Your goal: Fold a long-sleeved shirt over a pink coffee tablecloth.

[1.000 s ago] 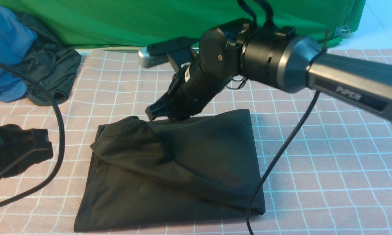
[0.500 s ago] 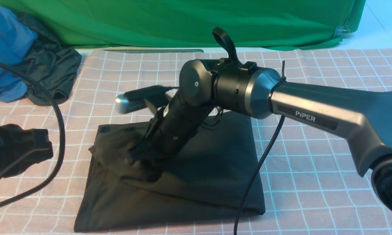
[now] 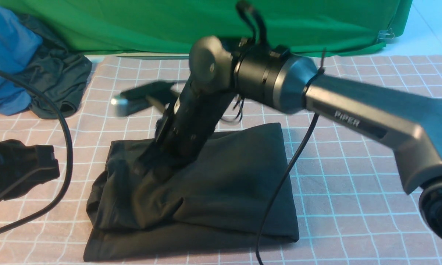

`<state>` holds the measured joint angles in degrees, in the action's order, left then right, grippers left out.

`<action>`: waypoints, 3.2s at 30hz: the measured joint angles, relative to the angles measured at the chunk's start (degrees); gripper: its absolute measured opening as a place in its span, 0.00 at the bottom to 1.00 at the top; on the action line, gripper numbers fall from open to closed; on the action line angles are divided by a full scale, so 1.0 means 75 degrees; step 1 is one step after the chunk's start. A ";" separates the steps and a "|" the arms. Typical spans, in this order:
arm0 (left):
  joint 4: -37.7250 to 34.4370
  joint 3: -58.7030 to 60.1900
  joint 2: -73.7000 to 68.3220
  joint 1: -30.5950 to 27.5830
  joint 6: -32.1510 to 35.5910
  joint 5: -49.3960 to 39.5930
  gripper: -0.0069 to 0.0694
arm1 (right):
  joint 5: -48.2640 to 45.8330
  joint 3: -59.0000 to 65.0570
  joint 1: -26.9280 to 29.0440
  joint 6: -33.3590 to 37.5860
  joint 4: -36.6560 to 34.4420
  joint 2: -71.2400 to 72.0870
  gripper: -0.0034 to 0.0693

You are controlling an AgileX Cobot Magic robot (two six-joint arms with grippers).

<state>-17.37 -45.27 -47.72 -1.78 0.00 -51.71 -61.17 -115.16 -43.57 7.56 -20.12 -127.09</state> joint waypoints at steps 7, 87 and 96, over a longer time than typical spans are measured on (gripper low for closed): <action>0.0007 0.0000 0.0000 0.0000 0.0000 -0.0047 0.11 | -0.0969 -0.0201 0.0206 -0.0586 0.1130 -0.0152 0.10; 0.0680 -0.0865 -0.4903 0.0001 0.0313 0.1813 0.52 | -0.1083 0.3681 0.0491 0.0430 0.1836 0.3042 0.10; -0.1449 -0.0940 -0.4178 0.1164 0.0278 0.1532 0.36 | -0.0929 0.3681 0.1506 0.0016 0.2542 0.3044 0.10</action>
<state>-28.23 -52.32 -79.06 6.95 2.08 -40.22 -68.14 -87.56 -32.28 7.68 -1.06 -104.27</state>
